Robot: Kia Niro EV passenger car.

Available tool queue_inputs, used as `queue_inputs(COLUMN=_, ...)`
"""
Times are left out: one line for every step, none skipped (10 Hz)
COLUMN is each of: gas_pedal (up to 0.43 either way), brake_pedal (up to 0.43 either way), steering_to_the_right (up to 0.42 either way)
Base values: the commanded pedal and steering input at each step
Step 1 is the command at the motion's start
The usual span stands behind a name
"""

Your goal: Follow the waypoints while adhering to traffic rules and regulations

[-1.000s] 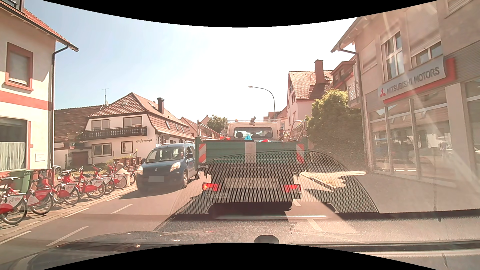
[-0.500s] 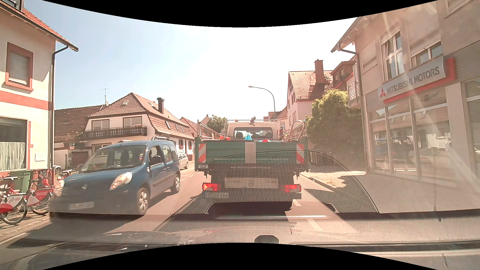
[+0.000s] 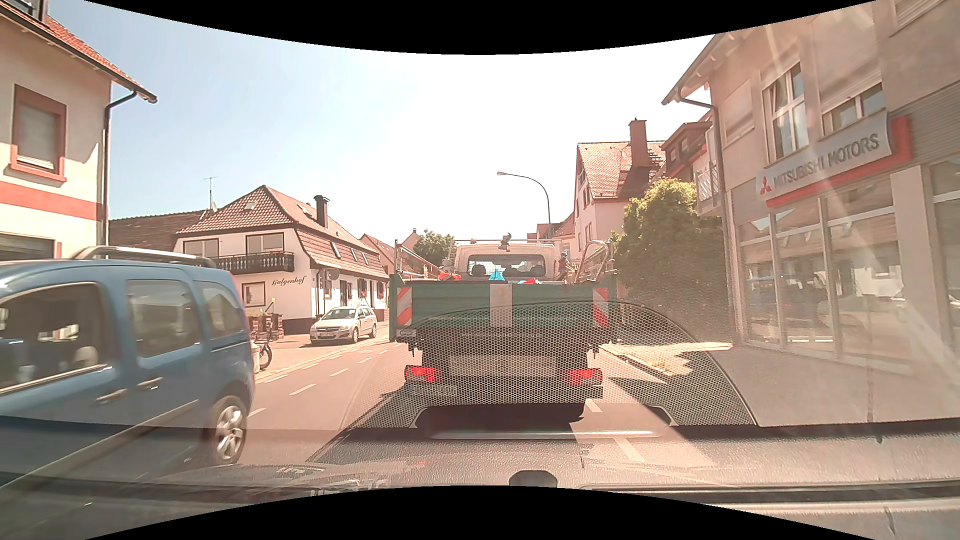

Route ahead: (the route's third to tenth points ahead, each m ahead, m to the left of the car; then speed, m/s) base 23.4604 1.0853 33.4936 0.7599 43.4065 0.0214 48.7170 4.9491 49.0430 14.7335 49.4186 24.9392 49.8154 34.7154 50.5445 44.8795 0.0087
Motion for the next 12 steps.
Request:
queue_inputs(gas_pedal=0.000, brake_pedal=0.189, steering_to_the_right=0.004)
queue_inputs(gas_pedal=0.000, brake_pedal=0.189, steering_to_the_right=0.004)
queue_inputs(gas_pedal=0.000, brake_pedal=0.189, steering_to_the_right=0.004)
queue_inputs(gas_pedal=0.000, brake_pedal=0.189, steering_to_the_right=0.004)
queue_inputs(gas_pedal=0.000, brake_pedal=0.189, steering_to_the_right=0.004)
queue_inputs(gas_pedal=0.000, brake_pedal=0.189, steering_to_the_right=0.004)
queue_inputs(gas_pedal=0.000, brake_pedal=0.189, steering_to_the_right=0.004)
queue_inputs(gas_pedal=0.000, brake_pedal=0.189, steering_to_the_right=0.004)
queue_inputs(gas_pedal=0.000, brake_pedal=0.189, steering_to_the_right=0.004)
queue_inputs(gas_pedal=0.000, brake_pedal=0.189, steering_to_the_right=0.004)
queue_inputs(gas_pedal=0.000, brake_pedal=0.189, steering_to_the_right=0.004)
queue_inputs(gas_pedal=0.000, brake_pedal=0.189, steering_to_the_right=0.004)
